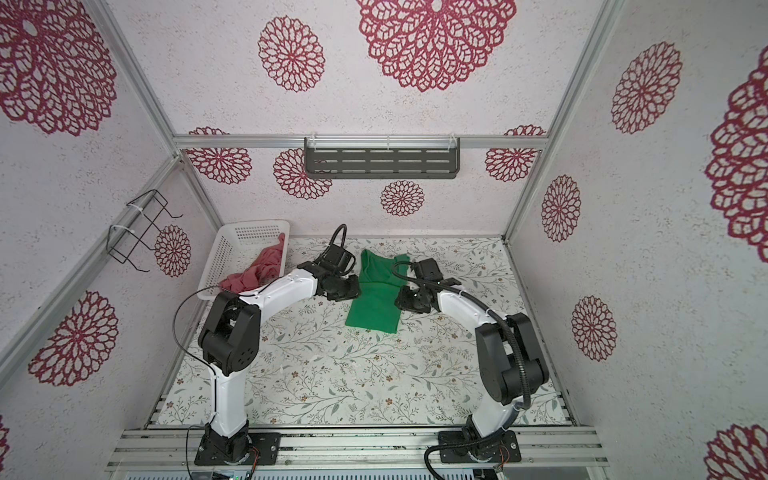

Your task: Fold and stack the tank tops

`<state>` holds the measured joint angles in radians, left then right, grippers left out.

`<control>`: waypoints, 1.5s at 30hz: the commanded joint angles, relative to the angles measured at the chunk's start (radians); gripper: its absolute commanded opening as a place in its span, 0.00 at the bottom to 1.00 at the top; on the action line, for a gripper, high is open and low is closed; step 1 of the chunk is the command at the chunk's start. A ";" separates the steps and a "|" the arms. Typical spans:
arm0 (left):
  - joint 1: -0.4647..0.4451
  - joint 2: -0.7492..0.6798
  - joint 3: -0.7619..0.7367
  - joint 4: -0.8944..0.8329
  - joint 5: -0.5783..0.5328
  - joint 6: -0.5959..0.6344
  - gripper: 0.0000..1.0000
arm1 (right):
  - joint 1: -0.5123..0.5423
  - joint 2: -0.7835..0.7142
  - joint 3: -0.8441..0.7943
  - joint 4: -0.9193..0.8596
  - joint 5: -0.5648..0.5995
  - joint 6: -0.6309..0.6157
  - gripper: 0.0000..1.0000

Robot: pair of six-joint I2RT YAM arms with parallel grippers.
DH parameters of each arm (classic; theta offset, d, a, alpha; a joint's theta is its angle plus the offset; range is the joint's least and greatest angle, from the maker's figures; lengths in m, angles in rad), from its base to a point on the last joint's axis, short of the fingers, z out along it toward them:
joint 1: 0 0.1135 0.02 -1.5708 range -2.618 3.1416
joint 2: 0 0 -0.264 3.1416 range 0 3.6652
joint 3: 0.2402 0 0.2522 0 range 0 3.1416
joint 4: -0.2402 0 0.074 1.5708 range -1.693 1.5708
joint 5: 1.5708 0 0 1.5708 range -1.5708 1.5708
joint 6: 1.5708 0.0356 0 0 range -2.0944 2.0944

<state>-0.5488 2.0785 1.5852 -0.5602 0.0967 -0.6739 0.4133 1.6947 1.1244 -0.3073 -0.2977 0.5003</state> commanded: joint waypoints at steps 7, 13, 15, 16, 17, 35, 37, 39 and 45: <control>-0.040 0.018 -0.127 0.029 0.007 -0.070 0.34 | 0.068 0.068 -0.107 0.178 0.005 0.144 0.29; -0.097 -0.123 -0.307 0.025 0.000 -0.146 0.33 | 0.071 -0.060 -0.238 0.092 0.031 0.138 0.29; -0.104 -0.202 -0.337 0.002 -0.001 -0.159 0.33 | 0.062 -0.120 -0.243 0.025 0.035 0.090 0.30; -0.108 -0.239 -0.342 -0.016 -0.010 -0.161 0.33 | 0.053 -0.156 -0.234 -0.016 0.037 0.066 0.30; -0.108 -0.281 -0.336 -0.042 -0.021 -0.161 0.34 | 0.041 -0.189 -0.221 -0.054 0.036 0.043 0.32; -0.140 -0.495 -0.725 0.306 0.107 -0.566 0.62 | 0.015 -0.321 -0.472 0.183 -0.133 0.261 0.46; -0.142 -0.474 -0.739 0.324 0.103 -0.582 0.62 | 0.026 -0.310 -0.500 0.230 -0.124 0.283 0.46; -0.142 -0.460 -0.767 0.356 0.089 -0.611 0.60 | 0.032 -0.299 -0.536 0.289 -0.114 0.314 0.46; -0.144 -0.418 -0.806 0.434 0.062 -0.662 0.54 | 0.035 -0.276 -0.577 0.373 -0.075 0.363 0.43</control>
<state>-0.6872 1.6337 0.7879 -0.1955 0.1844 -1.2823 0.4435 1.4166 0.5476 -0.0174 -0.3954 0.8135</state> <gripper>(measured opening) 0.539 0.435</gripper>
